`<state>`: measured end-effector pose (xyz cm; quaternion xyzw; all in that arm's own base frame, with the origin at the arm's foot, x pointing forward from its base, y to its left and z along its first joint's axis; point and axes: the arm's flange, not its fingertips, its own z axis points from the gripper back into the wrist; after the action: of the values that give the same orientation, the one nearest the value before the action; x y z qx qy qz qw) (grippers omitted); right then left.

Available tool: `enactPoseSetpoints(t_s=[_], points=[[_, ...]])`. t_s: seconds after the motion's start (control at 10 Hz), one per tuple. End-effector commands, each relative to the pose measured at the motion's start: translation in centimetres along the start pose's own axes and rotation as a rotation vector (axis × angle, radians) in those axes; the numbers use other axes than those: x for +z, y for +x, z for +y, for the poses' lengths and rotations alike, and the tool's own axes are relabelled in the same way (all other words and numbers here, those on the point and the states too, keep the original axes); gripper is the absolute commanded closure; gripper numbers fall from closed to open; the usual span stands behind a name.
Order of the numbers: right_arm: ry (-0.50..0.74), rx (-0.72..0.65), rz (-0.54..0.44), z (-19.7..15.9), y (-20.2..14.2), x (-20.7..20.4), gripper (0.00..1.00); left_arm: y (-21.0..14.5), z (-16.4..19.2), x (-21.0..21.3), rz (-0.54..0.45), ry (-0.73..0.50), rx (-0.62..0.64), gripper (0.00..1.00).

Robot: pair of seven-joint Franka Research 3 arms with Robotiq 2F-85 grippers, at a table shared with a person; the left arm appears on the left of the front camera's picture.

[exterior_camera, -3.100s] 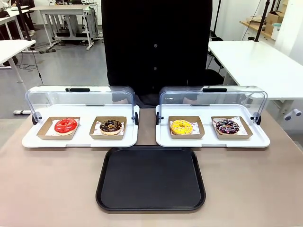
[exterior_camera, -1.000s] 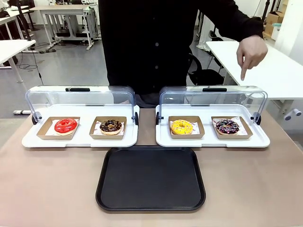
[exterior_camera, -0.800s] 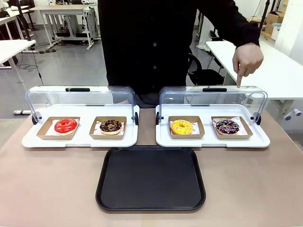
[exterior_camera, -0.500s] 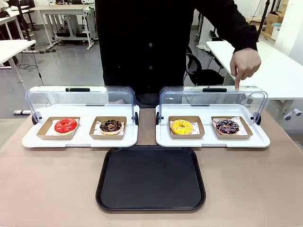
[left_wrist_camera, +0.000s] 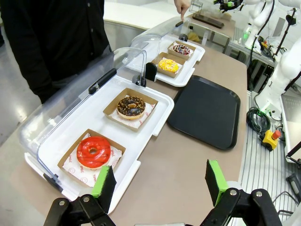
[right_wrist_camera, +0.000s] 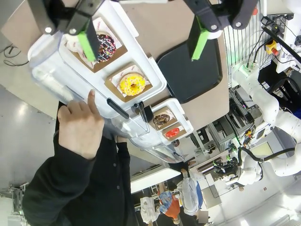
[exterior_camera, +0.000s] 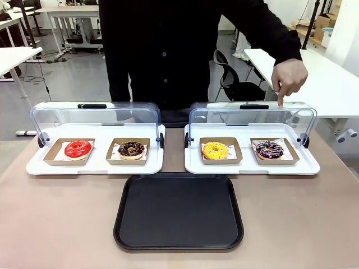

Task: Move the fourth donut from the left to the tray.
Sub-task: Pick up the Paper togo box containing the Donut indicated by the person and place it on the Handle tray.

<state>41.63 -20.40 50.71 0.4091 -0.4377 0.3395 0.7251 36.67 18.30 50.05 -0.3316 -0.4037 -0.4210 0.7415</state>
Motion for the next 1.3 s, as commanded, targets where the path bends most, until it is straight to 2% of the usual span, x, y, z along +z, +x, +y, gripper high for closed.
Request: enactPoseSetpoints(t_s=[0.0,0.5,0.6,0.9,1.2], points=[[0.007,0.027,-0.024,0.1,0.1,-0.2,0.0,0.1,0.3,0.1,-0.024,-0.005,-0.022,0.0],[0.007,0.027,-0.024,0.1,0.1,-0.2,0.0,0.1,0.3,0.1,-0.024,-0.005,-0.022,0.0],[0.0,0.0,0.0,0.0,0.0,0.0,0.0,0.1,0.3,0.1,-0.024,-0.005,-0.022,0.0],[-0.014,0.171,0.259,1.3,2.7,-5.5,0.0,0.1,0.3,0.1,-0.024,-0.005,-0.022,0.0],[-0.037,0.337,0.548,2.8,2.3,-10.9,0.0,0.1,0.3,0.1,-0.024,-0.005,-0.022,0.0]])
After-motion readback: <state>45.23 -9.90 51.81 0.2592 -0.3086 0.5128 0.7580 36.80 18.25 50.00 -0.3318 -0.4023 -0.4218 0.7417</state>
